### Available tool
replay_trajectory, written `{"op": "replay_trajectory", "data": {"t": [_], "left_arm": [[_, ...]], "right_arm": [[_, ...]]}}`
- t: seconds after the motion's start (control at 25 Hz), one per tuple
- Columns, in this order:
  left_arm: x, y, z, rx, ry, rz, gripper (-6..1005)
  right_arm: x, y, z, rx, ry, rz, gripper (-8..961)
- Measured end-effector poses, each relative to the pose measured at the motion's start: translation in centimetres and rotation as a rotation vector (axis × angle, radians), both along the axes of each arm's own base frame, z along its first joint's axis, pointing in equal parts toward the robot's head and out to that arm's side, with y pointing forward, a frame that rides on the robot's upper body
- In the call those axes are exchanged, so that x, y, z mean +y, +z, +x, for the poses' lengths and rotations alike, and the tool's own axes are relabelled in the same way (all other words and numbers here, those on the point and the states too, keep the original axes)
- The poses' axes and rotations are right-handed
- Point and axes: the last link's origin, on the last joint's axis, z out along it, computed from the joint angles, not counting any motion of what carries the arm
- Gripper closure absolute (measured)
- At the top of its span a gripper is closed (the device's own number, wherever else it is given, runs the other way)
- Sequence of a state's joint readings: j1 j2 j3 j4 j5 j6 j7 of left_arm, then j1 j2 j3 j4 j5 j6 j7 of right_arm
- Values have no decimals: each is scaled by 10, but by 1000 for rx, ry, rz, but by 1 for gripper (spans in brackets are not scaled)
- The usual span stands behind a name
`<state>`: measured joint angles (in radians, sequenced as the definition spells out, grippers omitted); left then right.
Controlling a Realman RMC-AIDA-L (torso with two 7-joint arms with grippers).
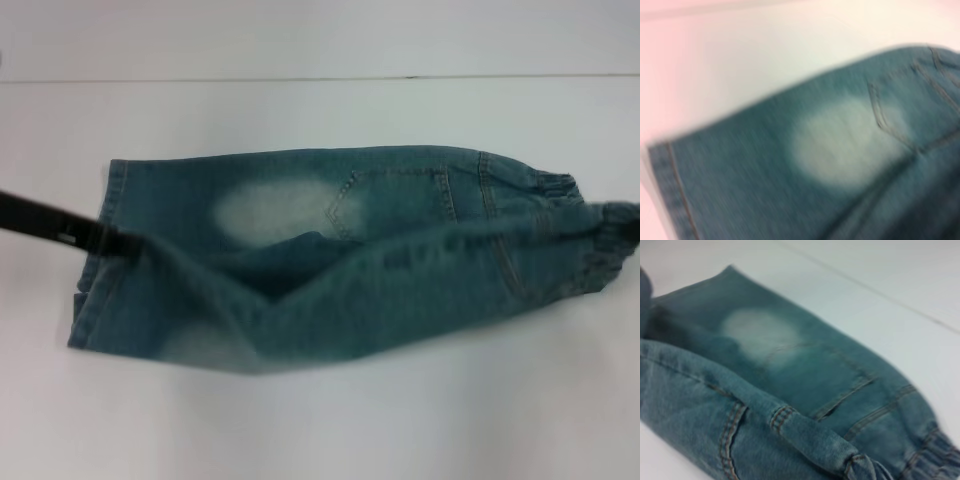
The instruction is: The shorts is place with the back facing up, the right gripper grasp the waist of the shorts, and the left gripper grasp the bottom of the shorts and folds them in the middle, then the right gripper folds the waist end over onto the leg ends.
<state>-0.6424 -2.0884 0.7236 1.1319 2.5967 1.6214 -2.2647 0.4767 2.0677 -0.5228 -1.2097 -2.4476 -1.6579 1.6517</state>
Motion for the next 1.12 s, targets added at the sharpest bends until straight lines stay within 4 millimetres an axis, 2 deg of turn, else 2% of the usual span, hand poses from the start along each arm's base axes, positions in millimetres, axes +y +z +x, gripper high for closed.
{"op": "replay_trajectory", "data": {"t": [0.28,0.6,0.92,1.12], "left_arm": [[20,-2,0,20,-26,117,964],[31,-9,-1,27,-42,185,962],[40,-6,-2,30,-49,261,961],[44,-8,0,31,-51,291,960]], "right_arm": [[18,0,-11,31,18,77,905],[35,5,-22,43,25,148,906],[50,10,-18,33,-15,240,900],[54,5,-14,32,-30,244,890]]}}
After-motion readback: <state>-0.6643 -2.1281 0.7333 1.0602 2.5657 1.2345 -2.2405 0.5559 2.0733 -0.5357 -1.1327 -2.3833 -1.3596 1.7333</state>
